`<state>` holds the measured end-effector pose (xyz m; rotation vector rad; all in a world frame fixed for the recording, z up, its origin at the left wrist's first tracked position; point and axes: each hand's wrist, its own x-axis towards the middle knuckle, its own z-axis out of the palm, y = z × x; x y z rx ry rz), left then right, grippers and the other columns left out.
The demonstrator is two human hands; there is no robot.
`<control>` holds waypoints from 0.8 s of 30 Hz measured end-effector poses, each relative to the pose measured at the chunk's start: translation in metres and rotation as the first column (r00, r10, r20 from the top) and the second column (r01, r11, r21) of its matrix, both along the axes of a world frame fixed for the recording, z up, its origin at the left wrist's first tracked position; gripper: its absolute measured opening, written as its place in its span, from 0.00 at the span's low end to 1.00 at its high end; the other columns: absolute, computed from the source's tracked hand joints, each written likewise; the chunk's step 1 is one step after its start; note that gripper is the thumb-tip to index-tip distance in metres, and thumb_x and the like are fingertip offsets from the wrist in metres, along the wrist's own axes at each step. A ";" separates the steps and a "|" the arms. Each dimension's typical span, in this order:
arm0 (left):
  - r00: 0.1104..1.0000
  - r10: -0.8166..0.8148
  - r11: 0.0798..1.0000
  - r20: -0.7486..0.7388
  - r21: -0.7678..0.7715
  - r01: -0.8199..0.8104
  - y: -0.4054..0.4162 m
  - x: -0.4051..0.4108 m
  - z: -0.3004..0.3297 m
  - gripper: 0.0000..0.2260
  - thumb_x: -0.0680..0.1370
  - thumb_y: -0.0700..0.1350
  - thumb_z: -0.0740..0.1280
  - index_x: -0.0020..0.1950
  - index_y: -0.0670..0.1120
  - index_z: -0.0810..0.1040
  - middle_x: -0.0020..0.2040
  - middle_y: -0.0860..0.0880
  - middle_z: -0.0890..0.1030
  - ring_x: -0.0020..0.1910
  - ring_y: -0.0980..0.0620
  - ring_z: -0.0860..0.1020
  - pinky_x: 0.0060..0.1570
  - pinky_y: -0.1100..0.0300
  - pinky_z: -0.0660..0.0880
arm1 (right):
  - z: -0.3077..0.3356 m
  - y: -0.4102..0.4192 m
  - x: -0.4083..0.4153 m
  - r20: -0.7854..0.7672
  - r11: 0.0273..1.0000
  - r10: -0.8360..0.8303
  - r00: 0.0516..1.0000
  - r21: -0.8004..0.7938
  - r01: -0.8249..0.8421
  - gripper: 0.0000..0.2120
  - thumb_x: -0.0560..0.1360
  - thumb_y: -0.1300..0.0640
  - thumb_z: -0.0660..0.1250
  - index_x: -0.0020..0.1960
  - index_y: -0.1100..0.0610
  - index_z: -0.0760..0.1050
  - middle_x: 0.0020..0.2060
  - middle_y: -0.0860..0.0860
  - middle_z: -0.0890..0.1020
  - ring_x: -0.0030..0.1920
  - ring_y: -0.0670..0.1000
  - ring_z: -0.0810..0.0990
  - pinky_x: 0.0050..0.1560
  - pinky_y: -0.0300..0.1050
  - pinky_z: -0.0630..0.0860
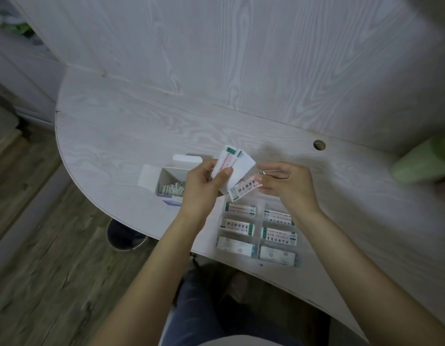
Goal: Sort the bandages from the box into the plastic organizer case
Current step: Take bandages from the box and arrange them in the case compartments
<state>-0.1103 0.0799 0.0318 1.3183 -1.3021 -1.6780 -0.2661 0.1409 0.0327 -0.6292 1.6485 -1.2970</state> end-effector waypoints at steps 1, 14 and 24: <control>1.000 0.023 1.000 0.013 0.001 -0.023 -0.001 0.000 -0.002 0.05 0.78 0.38 0.66 0.49 0.47 0.80 0.49 0.42 0.83 0.50 0.41 0.82 0.45 0.49 0.80 | -0.004 0.001 -0.001 -0.020 1.000 -0.004 1.000 0.017 0.004 0.09 0.70 0.69 0.72 0.47 0.58 0.81 0.43 0.56 0.84 0.41 0.50 0.85 0.41 0.38 0.81; 0.999 0.037 0.999 -0.002 -0.028 -0.037 0.006 0.012 -0.014 0.05 0.78 0.35 0.64 0.51 0.41 0.77 0.46 0.44 0.82 0.35 0.54 0.83 0.31 0.69 0.74 | -0.085 0.015 0.023 -0.428 0.958 0.111 0.897 0.287 0.019 0.04 0.73 0.66 0.70 0.43 0.58 0.82 0.40 0.50 0.83 0.42 0.44 0.79 0.42 0.26 0.73; 0.998 0.007 0.997 0.069 -0.081 -0.001 0.011 0.025 -0.017 0.06 0.78 0.36 0.64 0.49 0.45 0.78 0.43 0.53 0.82 0.37 0.56 0.83 0.37 0.65 0.78 | -0.093 0.004 0.037 -0.767 0.853 0.484 0.421 0.520 -0.033 0.06 0.78 0.56 0.64 0.49 0.51 0.81 0.44 0.50 0.82 0.46 0.51 0.78 0.35 0.40 0.68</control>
